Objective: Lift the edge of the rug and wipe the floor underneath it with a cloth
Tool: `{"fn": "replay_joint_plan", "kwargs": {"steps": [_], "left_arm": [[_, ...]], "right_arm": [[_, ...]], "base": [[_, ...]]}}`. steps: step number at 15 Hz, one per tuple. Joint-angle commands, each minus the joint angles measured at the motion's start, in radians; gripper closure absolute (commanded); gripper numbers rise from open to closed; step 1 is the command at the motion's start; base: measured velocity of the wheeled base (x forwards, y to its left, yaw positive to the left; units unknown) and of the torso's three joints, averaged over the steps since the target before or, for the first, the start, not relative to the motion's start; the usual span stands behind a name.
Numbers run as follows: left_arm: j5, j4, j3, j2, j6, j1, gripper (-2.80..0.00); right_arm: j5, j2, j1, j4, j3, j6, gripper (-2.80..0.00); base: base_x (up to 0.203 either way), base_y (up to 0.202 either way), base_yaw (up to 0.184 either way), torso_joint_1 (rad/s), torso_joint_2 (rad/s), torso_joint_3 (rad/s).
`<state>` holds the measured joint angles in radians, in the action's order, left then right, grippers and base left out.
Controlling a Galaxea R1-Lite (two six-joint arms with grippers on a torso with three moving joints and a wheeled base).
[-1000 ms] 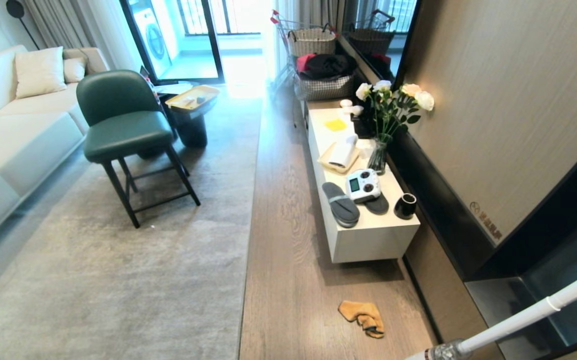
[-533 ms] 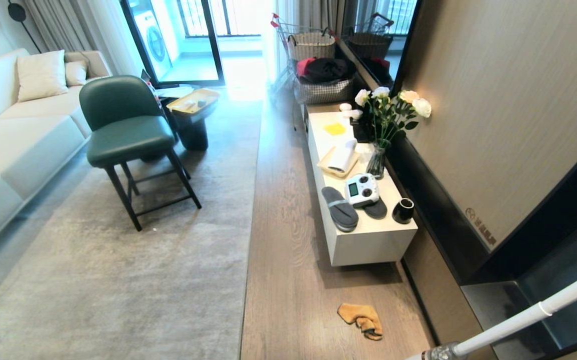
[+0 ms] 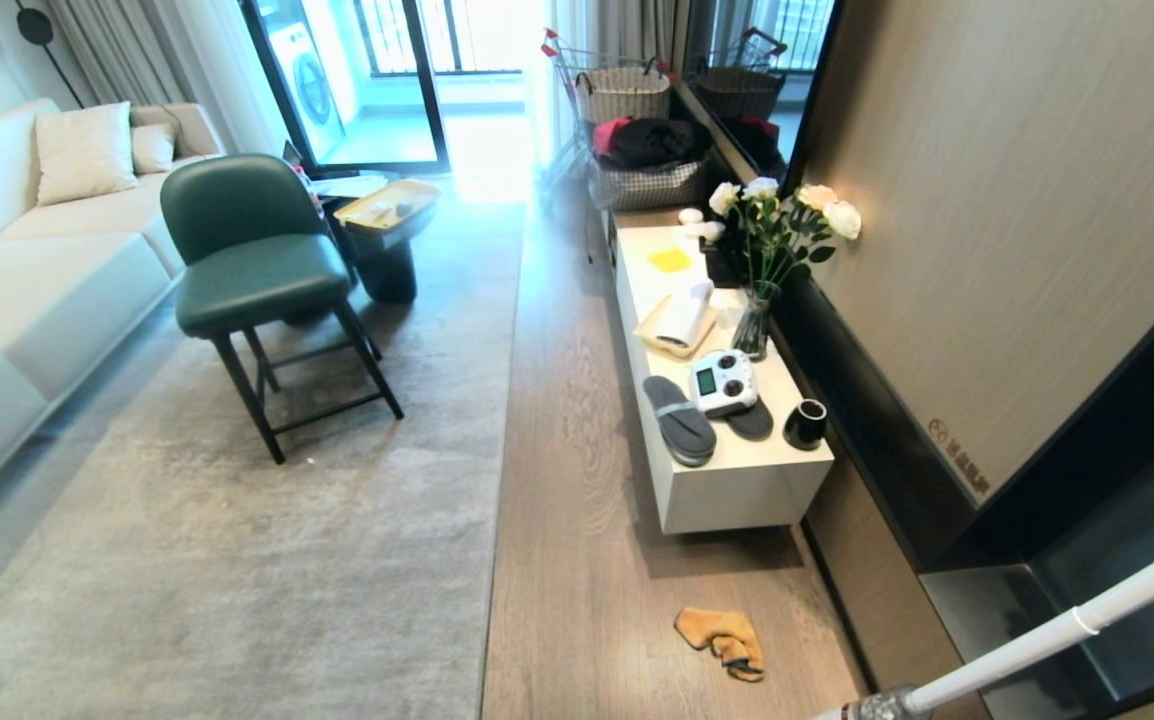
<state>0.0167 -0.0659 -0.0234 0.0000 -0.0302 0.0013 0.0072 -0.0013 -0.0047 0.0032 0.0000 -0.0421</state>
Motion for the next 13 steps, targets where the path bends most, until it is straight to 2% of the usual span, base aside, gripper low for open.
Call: {"fn": "replay_joint_plan", "kwargs": {"steps": [1, 7, 13], "left_arm": [[0.000, 0.000, 0.000, 0.000, 0.000, 0.000, 0.00], [0.000, 0.000, 0.000, 0.000, 0.001, 0.000, 0.00], [0.000, 0.000, 0.000, 0.000, 0.000, 0.000, 0.00]], "right_arm": [[0.000, 0.001, 0.000, 0.000, 0.000, -0.001, 0.00], [0.000, 0.001, 0.000, 0.000, 0.000, -0.008, 0.00], [-0.027, 0.001, 0.000, -0.002, 0.000, 0.044, 0.00]], "base": [[0.000, 0.000, 0.000, 0.000, 0.00, 0.000], [0.000, 0.000, 0.000, 0.000, 0.00, 0.000], [0.000, 0.000, 0.000, 0.000, 0.00, 0.000]]}}
